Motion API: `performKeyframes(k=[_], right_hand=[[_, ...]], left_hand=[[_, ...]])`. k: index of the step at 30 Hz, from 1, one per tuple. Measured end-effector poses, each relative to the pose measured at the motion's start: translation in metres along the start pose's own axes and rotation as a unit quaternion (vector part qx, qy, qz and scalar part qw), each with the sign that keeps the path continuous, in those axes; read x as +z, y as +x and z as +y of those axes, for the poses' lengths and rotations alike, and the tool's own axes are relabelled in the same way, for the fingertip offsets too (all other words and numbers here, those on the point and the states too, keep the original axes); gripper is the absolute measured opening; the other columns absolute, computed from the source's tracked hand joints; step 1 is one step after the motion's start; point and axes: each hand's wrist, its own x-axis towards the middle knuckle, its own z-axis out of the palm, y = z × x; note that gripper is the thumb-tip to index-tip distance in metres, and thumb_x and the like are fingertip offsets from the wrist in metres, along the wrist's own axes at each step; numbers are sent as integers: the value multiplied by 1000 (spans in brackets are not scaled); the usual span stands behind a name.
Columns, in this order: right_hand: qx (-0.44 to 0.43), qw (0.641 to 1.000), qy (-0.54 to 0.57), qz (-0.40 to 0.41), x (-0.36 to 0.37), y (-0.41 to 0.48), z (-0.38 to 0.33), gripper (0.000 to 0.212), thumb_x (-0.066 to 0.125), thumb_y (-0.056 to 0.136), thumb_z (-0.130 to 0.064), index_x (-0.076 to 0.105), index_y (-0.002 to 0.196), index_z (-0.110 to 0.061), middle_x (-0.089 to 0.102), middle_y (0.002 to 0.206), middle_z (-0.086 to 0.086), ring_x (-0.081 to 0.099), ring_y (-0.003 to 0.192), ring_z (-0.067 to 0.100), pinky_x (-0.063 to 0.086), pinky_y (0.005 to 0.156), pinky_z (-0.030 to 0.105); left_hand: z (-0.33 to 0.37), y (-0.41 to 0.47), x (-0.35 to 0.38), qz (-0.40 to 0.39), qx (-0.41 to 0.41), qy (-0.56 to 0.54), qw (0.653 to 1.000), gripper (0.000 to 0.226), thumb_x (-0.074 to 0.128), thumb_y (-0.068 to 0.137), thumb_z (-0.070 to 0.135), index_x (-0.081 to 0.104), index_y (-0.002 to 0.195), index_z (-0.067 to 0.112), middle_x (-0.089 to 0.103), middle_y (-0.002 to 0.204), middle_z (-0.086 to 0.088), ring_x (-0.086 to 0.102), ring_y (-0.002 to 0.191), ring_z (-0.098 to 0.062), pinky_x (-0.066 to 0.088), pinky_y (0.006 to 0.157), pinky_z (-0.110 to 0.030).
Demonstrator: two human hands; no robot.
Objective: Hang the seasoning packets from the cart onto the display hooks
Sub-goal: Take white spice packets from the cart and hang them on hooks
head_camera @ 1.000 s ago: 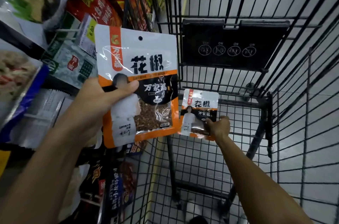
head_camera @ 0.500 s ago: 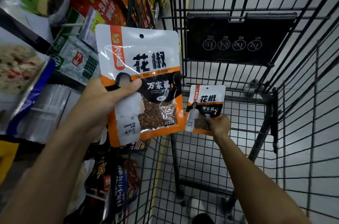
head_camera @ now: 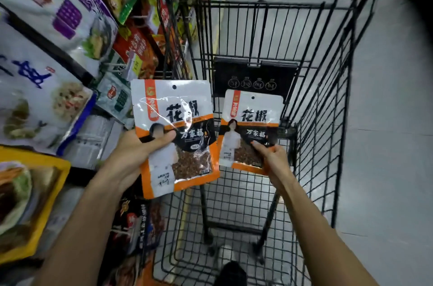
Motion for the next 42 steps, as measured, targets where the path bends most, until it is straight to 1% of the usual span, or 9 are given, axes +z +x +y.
performKeyframes(k=[9,14,20,23,25,29,32,36,42], right_hand=[[-52,985,-28,-162,-16,-120,-65,36,77,73,-28,65,98,-6,74,90,12,73,83,28,61,62,34],[-96,960,-90,-246,-12,-194,-97,18,81,72,-31,74,80,-16,75,85,13,73,81,33,60,65,50],[-122,915,-121,-366,24,-293,-117,46,81,69,-31,68,101,-1,75,89,14,74,79,28,59,60,41],[-139,880,-148,-430,50,-348,-112,17,77,77,-25,70,77,-10,74,75,10,74,73,24,58,57,33],[-144,855,-155,-474,69,-385,-102,43,73,83,-18,55,43,-21,60,50,-1,67,55,13,52,53,22],[-153,802,-188,-545,106,-469,-79,54,79,71,-33,30,49,-25,39,48,2,54,51,14,48,58,25],[-169,764,-202,-589,126,-534,-53,56,80,69,-39,30,50,-26,33,58,9,45,59,20,42,66,30],[-175,712,-231,-639,142,-620,-8,62,78,59,-54,22,49,-31,20,50,-8,32,51,15,32,63,36],[-154,674,-236,-682,146,-733,75,55,81,65,-45,32,47,-27,30,69,13,52,83,30,47,92,55]], left_hand=[[10,-139,1,117,69,-19,991,29,76,72,1,67,93,19,74,92,2,70,84,-12,56,67,-21],[17,-249,-8,191,106,-43,975,32,81,62,19,69,91,20,75,84,4,71,78,-11,55,62,-21],[25,-391,-49,298,136,-46,944,38,87,45,38,74,80,30,75,85,4,71,84,-18,55,71,-31],[24,-468,-70,358,160,-61,918,46,86,43,37,72,85,25,73,85,7,68,83,-17,54,70,-29],[24,-520,-81,398,175,-62,899,55,85,48,33,70,98,18,72,95,6,68,87,-17,55,78,-34],[13,-624,-102,461,191,-42,865,24,78,65,20,61,74,6,70,68,13,68,66,-5,55,61,-20],[-2,-701,-118,499,204,-35,841,17,77,63,27,61,63,33,57,58,13,62,59,-10,52,66,-30],[-31,-798,-141,561,228,-36,795,71,81,66,27,52,128,5,65,100,-11,63,97,-33,46,96,-44],[-79,-919,-182,576,218,-51,786,70,80,62,28,57,124,4,67,105,-17,65,101,-27,54,91,-45]])
